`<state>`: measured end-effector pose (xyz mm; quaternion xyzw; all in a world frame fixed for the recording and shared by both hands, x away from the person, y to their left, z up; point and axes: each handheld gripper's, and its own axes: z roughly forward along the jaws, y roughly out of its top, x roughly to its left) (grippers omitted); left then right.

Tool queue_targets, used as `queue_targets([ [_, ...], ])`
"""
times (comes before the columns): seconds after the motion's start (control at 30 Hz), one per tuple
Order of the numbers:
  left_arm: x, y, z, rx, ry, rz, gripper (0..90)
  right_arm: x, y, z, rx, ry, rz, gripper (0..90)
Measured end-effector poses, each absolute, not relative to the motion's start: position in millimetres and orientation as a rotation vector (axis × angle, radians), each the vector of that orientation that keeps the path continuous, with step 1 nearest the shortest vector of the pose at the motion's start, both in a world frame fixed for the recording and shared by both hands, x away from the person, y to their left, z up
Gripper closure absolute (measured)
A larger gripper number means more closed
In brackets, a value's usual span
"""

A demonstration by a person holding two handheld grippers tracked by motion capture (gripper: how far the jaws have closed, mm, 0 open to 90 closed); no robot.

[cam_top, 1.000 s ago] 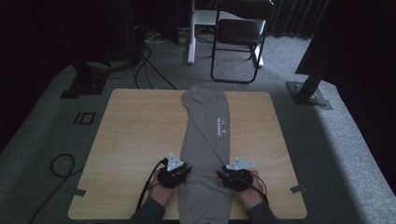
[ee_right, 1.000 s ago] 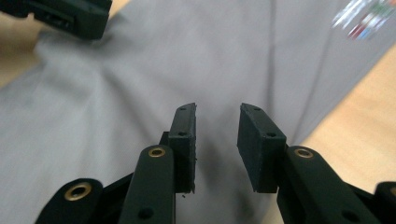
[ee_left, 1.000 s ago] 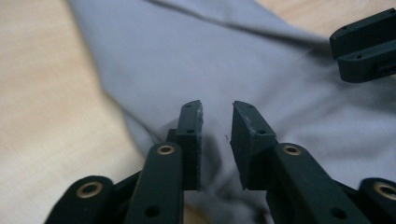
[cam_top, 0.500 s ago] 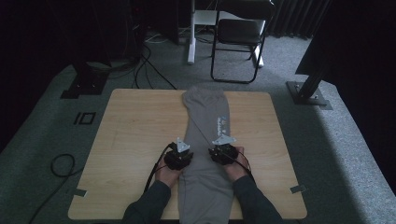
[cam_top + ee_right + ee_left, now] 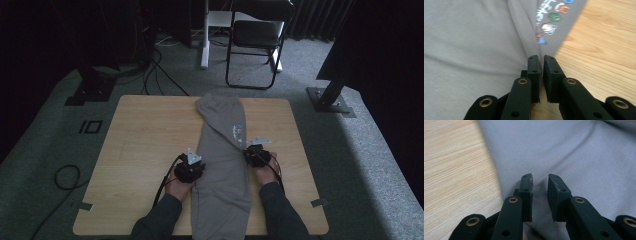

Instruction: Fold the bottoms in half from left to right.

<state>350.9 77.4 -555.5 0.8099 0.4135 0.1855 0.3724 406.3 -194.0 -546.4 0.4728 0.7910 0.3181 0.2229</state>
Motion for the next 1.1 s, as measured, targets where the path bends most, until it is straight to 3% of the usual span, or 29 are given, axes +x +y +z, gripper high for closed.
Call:
queue_targets([
  [0.37, 354.8, 79.4, -551.0, 2.062, 1.05, 0.469, 69.0, 405.0, -214.4, -545.4, 1.37, 2.15, 0.929, 73.2],
  [0.53, 379.1, 76.1, -542.2, 2.059, 1.041, 0.48, 68.0, 408.3, -200.1, -535.9, 1.261, 2.181, 1.058, 60.4],
  [0.7, 396.4, 67.1, -544.2, 2.098, 1.037, 0.487, 68.2, 420.1, -181.4, -543.3, 1.238, 2.234, 1.008, 56.1],
  [0.93, 403.7, 65.6, -549.6, 2.121, 1.087, 0.48, 85.3, 424.8, -175.8, -551.0, 1.273, 2.251, 0.978, 60.9],
  [1.1, 388.6, 73.5, -551.0, 2.094, 1.099, 0.446, 87.0, 414.9, -177.3, -551.0, 1.259, 2.267, 0.986, 61.2],
])
